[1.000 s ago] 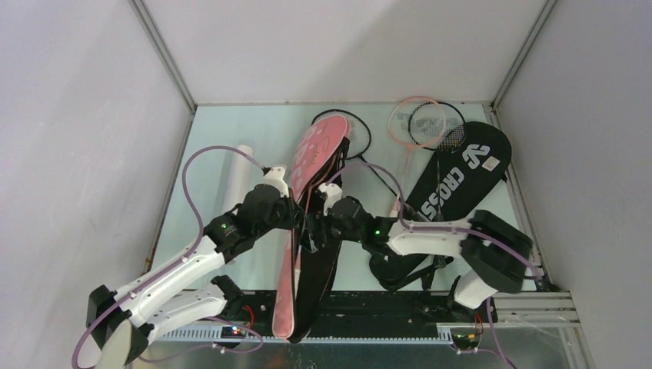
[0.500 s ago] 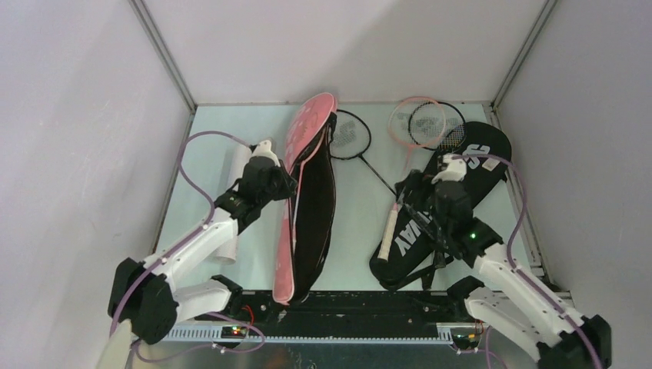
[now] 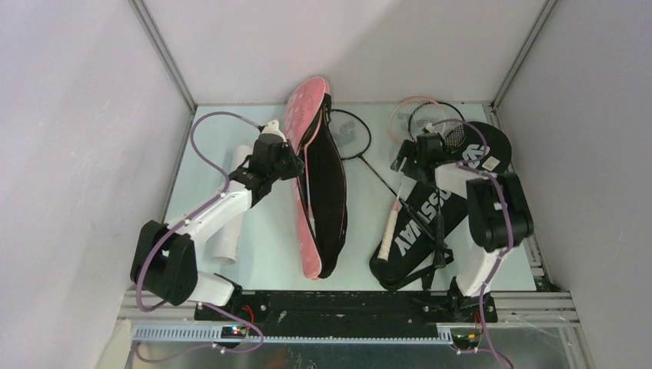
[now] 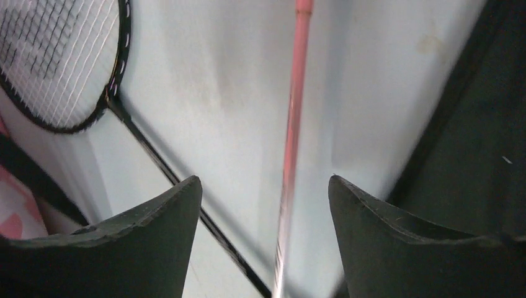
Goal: Pack up the badminton gear
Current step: Pick up the racket from the center of the board.
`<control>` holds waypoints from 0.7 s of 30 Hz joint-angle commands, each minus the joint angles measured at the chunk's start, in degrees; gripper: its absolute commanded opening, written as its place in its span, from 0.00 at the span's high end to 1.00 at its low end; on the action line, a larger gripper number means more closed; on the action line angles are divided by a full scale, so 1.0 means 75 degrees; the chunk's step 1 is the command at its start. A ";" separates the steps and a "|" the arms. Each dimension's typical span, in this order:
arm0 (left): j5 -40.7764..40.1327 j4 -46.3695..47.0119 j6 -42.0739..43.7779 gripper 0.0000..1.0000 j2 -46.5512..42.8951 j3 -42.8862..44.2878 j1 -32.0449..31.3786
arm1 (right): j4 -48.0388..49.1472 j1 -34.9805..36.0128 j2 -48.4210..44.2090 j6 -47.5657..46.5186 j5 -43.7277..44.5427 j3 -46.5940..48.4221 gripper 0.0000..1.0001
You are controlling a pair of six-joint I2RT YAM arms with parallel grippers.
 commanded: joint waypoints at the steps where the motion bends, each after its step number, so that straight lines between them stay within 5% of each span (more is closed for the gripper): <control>1: 0.0423 0.0636 0.0040 1.00 0.0177 0.0401 0.0059 | 0.0301 0.0099 0.1050 0.0282 -0.0042 0.1011 0.25; 5: 0.0435 0.0717 0.0041 1.00 0.0336 0.0411 0.0060 | 0.0269 0.0107 0.1632 0.0470 -0.0032 0.1289 0.41; 8: 0.0711 0.0714 0.0059 1.00 0.0459 0.0420 0.0060 | 0.0187 0.0100 0.1760 0.0473 -0.0060 0.1460 0.82; 10: 0.0751 0.0691 0.0075 1.00 0.0510 0.0423 0.0060 | 0.0035 0.0101 0.1547 0.0411 0.0086 0.1494 0.99; 15: 0.0852 0.0815 0.0088 1.00 0.0567 0.0352 0.0076 | 0.0011 0.0418 -0.0229 -0.0808 0.0704 0.0994 1.00; 21: 0.0854 0.0926 0.0189 1.00 0.0769 0.0514 0.0089 | -0.1045 0.1213 -0.2799 -0.2004 0.0083 -0.0150 1.00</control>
